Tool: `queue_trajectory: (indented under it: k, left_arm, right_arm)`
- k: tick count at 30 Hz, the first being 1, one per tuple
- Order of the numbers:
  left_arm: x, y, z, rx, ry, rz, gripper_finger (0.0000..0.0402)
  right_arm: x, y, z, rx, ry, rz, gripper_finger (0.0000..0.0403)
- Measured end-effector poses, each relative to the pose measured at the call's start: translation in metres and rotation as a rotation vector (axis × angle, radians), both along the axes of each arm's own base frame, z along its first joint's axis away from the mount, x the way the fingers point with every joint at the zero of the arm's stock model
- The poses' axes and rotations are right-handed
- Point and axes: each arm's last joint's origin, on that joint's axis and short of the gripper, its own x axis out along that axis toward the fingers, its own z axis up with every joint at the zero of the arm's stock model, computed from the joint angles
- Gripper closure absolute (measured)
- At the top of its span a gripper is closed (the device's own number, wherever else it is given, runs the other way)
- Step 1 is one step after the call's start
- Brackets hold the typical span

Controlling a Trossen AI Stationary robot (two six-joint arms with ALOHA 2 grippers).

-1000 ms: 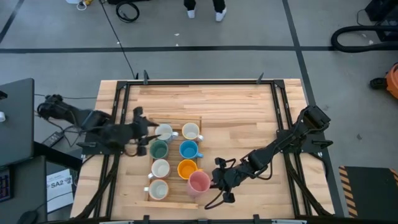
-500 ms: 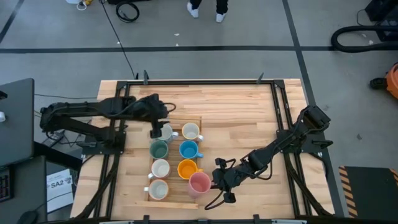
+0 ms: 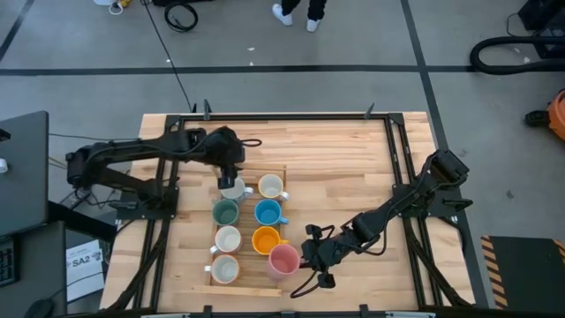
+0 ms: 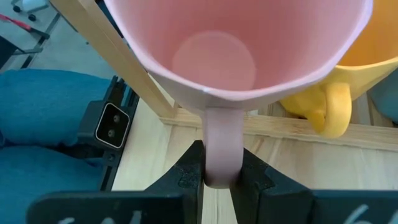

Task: Place coffee mugs
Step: Put the pink mug on the shelf aligned with the yellow and white mug

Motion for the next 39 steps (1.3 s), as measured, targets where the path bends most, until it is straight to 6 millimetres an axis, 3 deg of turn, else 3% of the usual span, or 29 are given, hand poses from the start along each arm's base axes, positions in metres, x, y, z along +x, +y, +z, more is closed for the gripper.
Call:
queue_trajectory:
  k: [13, 21, 31, 39]
  left_arm:
    - [0.013, 0.01, -0.021, -0.053, 0.078, 0.033, 0.0214]
    - [0.016, 0.01, -0.022, -0.062, 0.059, 0.075, 0.0217]
    - [0.014, 0.01, -0.022, -0.07, 0.071, 0.075, 0.0308]
    - [0.015, 0.011, -0.022, -0.095, 0.044, 0.165, 0.0314]
  right_arm:
    - [0.0, 0.0, 0.0, -0.001, 0.007, -0.002, 0.0345]
    - [0.0, 0.0, -0.001, -0.001, 0.007, -0.001, 0.0345]
    - [0.0, 0.0, -0.001, -0.001, 0.007, -0.002, 0.0345]
    - [-0.001, 0.0, -0.001, 0.01, 0.014, -0.015, 0.0345]
